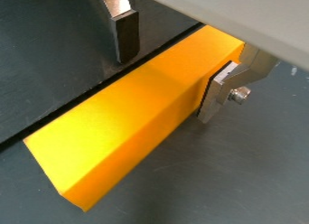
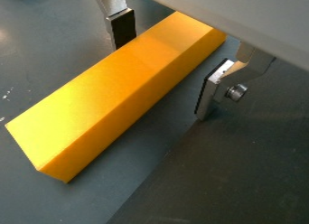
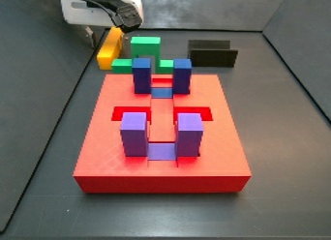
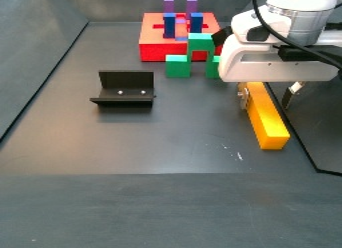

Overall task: Pick up the yellow object. Move up. Move to above the board. Insert the yellow object.
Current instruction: Pick up the yellow object.

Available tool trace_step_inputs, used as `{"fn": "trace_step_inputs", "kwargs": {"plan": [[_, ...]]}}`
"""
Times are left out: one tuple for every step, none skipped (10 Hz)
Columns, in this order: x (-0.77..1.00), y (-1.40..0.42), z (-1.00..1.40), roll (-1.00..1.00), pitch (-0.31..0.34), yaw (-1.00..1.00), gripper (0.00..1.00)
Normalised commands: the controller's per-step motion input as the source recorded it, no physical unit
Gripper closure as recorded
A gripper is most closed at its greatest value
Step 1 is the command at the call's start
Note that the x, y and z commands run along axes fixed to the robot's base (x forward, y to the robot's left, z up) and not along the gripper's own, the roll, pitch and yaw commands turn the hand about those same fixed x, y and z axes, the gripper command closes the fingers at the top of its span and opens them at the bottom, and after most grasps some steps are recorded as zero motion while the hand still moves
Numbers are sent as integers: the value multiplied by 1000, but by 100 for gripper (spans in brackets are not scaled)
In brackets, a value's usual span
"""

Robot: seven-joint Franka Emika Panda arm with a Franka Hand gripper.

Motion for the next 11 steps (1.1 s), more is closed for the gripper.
{"fn": "trace_step_inputs", "kwargs": {"plan": [[-66, 54, -197, -171, -203, 0, 0], [-11, 34, -106, -123, -129, 0, 0], [0, 94, -117, -119, -91, 0, 0], [0, 86, -149, -113, -91, -29, 0], [0, 54, -143, -103, -83, -11, 0], [3, 0, -103, -79, -41, 0, 0], [0, 0, 0, 0, 0, 0, 0], [0, 0, 0, 0, 0, 0, 100], [0, 0, 0, 0, 0, 0, 100], [0, 0, 0, 0, 0, 0, 100], [0, 0, 0, 0, 0, 0, 100]]}}
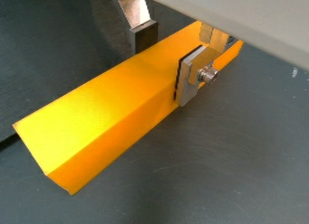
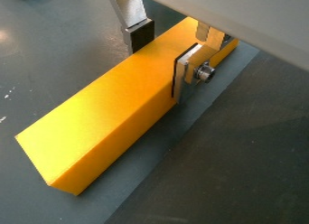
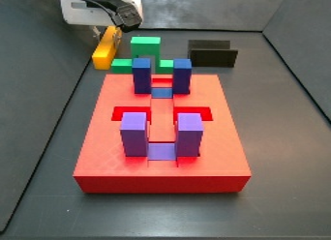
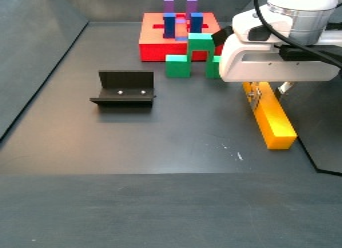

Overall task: Pick up the yellow object. Move up. Move to above the board. Insert the yellow object.
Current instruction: Pick up the yellow object.

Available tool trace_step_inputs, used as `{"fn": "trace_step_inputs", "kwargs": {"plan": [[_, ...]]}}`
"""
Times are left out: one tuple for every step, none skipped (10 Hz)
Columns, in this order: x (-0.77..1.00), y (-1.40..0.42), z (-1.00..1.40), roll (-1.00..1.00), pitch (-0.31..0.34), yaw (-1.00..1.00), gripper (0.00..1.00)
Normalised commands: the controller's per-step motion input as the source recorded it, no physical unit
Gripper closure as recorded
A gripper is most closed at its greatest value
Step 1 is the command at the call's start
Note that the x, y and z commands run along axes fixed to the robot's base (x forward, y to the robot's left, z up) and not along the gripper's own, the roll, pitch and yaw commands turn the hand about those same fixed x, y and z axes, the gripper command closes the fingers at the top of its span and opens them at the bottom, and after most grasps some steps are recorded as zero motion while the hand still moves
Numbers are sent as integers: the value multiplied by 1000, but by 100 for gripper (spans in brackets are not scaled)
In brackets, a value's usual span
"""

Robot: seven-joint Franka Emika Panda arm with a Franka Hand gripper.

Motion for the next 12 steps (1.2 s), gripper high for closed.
{"fn": "trace_step_inputs", "kwargs": {"plan": [[0, 0, 0, 0, 0, 0, 100], [0, 0, 0, 0, 0, 0, 100], [0, 0, 0, 0, 0, 0, 100], [0, 0, 0, 0, 0, 0, 100], [0, 0, 0, 0, 0, 0, 100], [0, 0, 0, 0, 0, 0, 100], [0, 0, 0, 0, 0, 0, 100], [0, 0, 0, 0, 0, 0, 100], [0, 0, 0, 0, 0, 0, 100], [0, 0, 0, 0, 0, 0, 100], [0, 0, 0, 0, 0, 0, 100], [0, 0, 0, 0, 0, 0, 100]]}}
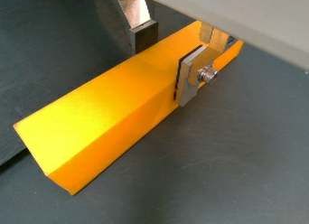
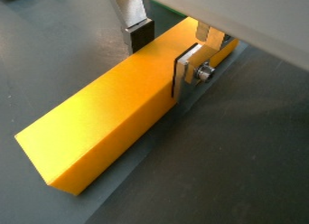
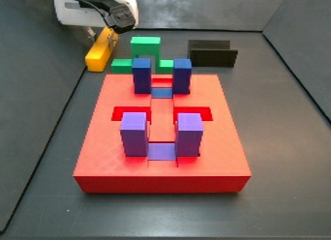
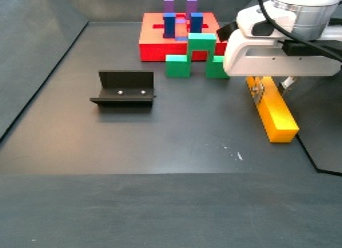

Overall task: Pick up the yellow object. Move up. Move to above the board. Insert the yellow object.
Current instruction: Move up, then move to above the board.

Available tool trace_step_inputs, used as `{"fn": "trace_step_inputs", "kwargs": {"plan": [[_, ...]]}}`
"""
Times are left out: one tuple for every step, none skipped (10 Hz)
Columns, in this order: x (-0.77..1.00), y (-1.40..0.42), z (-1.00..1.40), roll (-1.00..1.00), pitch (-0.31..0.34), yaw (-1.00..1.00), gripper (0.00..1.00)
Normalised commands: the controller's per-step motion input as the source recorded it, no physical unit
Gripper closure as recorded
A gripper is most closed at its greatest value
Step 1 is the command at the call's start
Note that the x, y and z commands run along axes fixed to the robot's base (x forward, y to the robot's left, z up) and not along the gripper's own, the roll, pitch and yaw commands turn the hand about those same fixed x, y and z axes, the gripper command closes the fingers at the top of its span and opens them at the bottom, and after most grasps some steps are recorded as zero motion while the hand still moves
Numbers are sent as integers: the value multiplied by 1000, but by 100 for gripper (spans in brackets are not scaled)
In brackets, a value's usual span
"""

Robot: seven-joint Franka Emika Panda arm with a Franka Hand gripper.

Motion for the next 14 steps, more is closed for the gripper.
{"fn": "trace_step_inputs", "kwargs": {"plan": [[0, 0, 833, 0, 0, 0, 100], [3, -23, 830, -4, 10, -2, 100], [-116, -22, 658, 2, 111, -1, 100], [-154, 7, 341, 73, 110, -4, 100], [0, 0, 1400, 0, 0, 0, 100], [-17, -1, 1400, 11, 17, 1, 100], [-58, 4, 1400, 48, 50, 3, 100], [-57, -4, 1400, 101, 35, 2, 100], [-38, -6, 1400, 75, 33, 6, 100], [-5, 7, 1400, 3, 69, 2, 100], [3, 8, 1400, -4, 92, -1, 100], [-17, -11, 852, -3, 92, 3, 100], [-20, -9, 447, -10, 68, 5, 100], [783, -1400, 196, 46, 222, 52, 100]]}}
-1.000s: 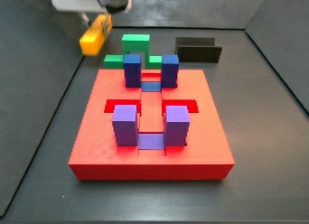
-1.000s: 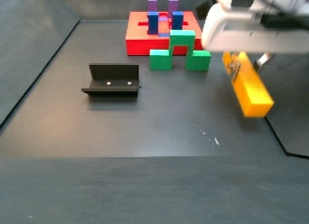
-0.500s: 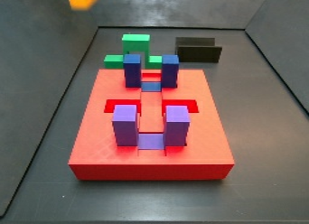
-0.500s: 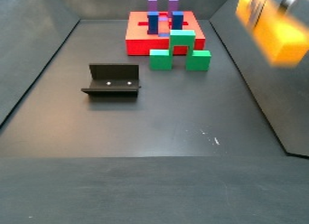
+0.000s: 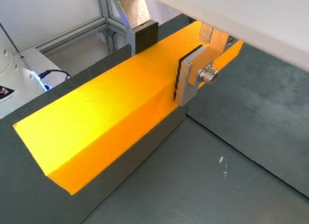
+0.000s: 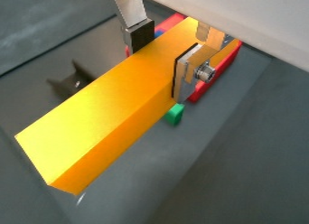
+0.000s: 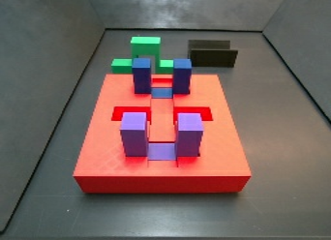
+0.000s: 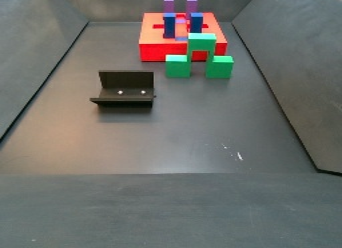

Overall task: Pick up the yellow object. Move up. Move to above the board. Insert the yellow object.
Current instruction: Move to above the board.

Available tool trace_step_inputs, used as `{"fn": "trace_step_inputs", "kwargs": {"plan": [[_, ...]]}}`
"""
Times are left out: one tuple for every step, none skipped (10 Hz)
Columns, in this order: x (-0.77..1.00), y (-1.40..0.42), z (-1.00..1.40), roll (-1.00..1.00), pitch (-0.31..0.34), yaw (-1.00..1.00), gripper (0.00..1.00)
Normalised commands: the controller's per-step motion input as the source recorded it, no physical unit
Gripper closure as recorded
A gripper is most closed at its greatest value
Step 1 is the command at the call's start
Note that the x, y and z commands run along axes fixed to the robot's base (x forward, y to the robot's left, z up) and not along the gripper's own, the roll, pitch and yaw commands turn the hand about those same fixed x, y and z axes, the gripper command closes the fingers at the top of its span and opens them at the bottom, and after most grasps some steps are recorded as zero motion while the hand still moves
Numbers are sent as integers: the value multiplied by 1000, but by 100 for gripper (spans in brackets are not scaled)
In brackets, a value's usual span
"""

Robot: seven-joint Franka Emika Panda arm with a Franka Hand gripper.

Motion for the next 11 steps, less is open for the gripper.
{"fn": "trace_step_inputs", "kwargs": {"plan": [[783, -1400, 187, 58, 228, 55, 100], [825, -1400, 176, 91, 270, 57, 100], [843, -1400, 181, 5, 257, 34, 100], [846, -1400, 198, -3, 211, 18, 100], [832, -1400, 200, 16, 148, 13, 100], [860, -1400, 201, 9, 146, 13, 100], [881, -1400, 207, -5, 156, 12, 100], [922, -1400, 227, 7, 170, 11, 100], [636, -954, 160, 15, 163, 12, 100], [351, -457, 93, 31, 144, 5, 100], [244, -309, 75, 30, 105, 7, 100]]}}
